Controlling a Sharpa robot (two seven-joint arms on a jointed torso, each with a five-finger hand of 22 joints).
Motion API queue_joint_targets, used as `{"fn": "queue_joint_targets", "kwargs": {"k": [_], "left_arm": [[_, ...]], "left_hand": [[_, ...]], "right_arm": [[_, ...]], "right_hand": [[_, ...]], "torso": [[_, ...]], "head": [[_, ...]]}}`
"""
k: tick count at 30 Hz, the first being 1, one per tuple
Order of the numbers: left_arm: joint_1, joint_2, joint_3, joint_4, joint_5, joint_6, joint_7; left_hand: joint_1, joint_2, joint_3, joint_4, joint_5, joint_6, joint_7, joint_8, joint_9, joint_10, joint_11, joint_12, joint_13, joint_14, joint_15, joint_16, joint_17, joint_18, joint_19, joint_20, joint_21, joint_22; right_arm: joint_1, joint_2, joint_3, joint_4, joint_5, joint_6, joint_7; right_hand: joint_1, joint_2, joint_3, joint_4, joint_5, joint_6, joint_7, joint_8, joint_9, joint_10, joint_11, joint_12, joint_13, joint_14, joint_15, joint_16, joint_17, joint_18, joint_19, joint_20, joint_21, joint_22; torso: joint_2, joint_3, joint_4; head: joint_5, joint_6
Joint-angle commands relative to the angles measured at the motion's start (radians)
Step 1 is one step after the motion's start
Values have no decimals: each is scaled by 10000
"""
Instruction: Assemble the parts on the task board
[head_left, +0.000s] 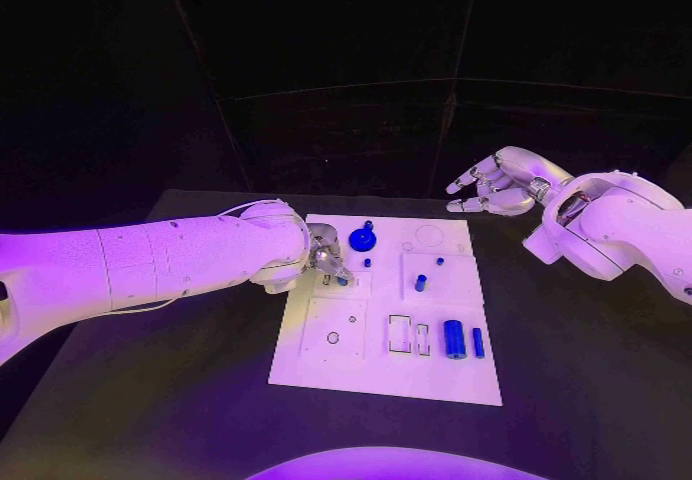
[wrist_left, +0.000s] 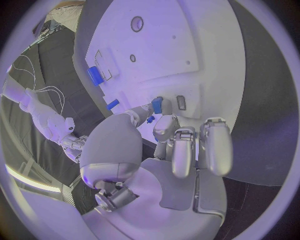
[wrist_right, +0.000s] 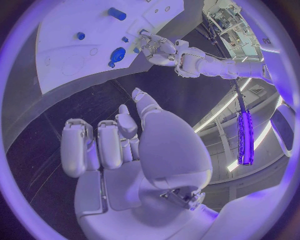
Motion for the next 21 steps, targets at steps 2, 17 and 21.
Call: {"fn": "queue_joint_targets", "kwargs": {"k": [2,17,21], "left_arm": [[-25,35,-20,-29,98,277,-10],[-23,95,-18,-115,98,188,3],[-23,116,-18,-148,98,222,2]], "left_hand": [[-125,-13,4,80,7,81,13,-59,-15,72,-24,51,36,1037,-80,31,2634,-179,14,-43,-6,20],[-412,-35,-254,307,-10,205,-5,-100,-53,120,-38,106,107,1037,-93,31,2634,-183,26,-56,-6,45],[-658,-117,-619,509,-41,280,0,-120,-72,141,-33,131,142,1037,-89,31,2634,-185,29,-57,-12,54]], "right_arm": [[24,12,6,6,17,76,36],[24,7,5,-1,17,145,32],[24,9,5,1,17,146,31]], "right_hand": [[24,53,-1,44,60,47,7,49,-9,-52,-49,-35,-17,392,-85,-55,-11,62,-63,14,-65,538],[2,10,-21,52,97,29,9,40,-15,-65,-45,-55,-35,389,-84,-72,-25,67,-77,13,-81,517],[-27,-4,-36,71,84,22,11,36,-17,-71,-42,-68,-47,384,-82,-91,-46,71,-90,13,-94,498]], "torso": [[-4,-1,9],[8,-3,6],[-1,1,7]], "head": [[1,-8],[-12,4],[-15,-6]]}}
